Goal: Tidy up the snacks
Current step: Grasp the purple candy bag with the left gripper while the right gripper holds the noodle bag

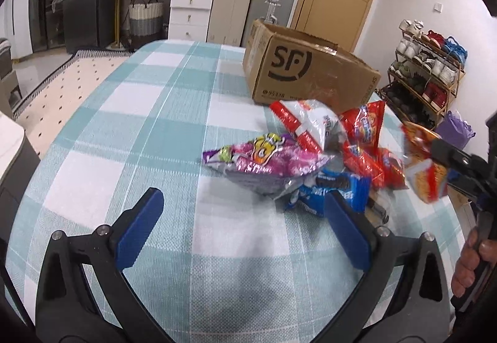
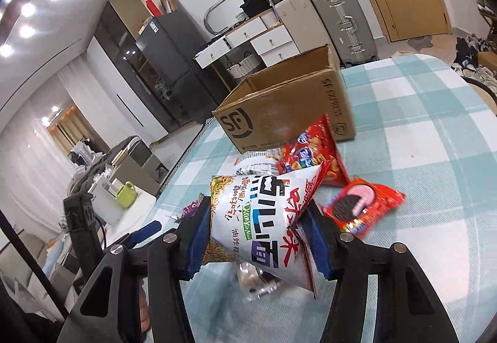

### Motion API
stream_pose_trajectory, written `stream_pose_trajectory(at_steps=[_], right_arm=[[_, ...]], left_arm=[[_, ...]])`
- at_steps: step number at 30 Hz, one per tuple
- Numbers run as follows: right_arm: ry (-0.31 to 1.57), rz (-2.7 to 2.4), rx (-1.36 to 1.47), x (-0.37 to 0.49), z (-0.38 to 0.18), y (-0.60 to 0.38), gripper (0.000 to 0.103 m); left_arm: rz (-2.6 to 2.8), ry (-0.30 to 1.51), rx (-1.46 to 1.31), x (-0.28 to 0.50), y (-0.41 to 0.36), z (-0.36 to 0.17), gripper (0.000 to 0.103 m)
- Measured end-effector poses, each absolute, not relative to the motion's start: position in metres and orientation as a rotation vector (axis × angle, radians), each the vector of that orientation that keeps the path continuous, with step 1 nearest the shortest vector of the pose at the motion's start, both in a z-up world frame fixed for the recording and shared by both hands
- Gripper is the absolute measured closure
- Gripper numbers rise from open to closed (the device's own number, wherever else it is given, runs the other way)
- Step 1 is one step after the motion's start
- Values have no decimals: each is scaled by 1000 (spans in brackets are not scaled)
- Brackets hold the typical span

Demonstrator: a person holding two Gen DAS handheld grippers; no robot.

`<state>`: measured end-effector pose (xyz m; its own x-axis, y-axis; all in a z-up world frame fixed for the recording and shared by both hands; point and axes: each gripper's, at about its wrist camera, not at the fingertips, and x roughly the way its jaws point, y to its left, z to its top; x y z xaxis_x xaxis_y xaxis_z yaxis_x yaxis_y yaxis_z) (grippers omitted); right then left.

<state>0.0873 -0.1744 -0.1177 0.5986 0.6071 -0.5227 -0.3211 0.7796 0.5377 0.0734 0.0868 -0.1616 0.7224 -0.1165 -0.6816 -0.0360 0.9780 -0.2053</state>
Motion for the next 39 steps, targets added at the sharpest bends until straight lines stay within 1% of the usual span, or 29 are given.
stream_pose_trajectory(at_steps=[11,18,28,34,36,38,39], right_arm=[[757,527,450,53,-135,-210,47],[753,553,494,46,-137,-216,47],[736,596,505,43,-131,-212,46],[740,595,511,46,-133,-215,46],[742,591,513,48,-135,-216,46],[744,590,516,50,-136,-216,46],[745,589,515,51,-136,-216,46]], left_arm=[[-35,810,-186,78,79,-162,0],[-64,856,-207,102,76,-163,0],[-97,930,-326,145,85,-178,0],[-100,925,-356,167,89,-182,1],[-102,915,-367,172,91,-182,2],[-107,902,-370,175,93,-182,9],[-113,897,-366,177,93,-181,11]])
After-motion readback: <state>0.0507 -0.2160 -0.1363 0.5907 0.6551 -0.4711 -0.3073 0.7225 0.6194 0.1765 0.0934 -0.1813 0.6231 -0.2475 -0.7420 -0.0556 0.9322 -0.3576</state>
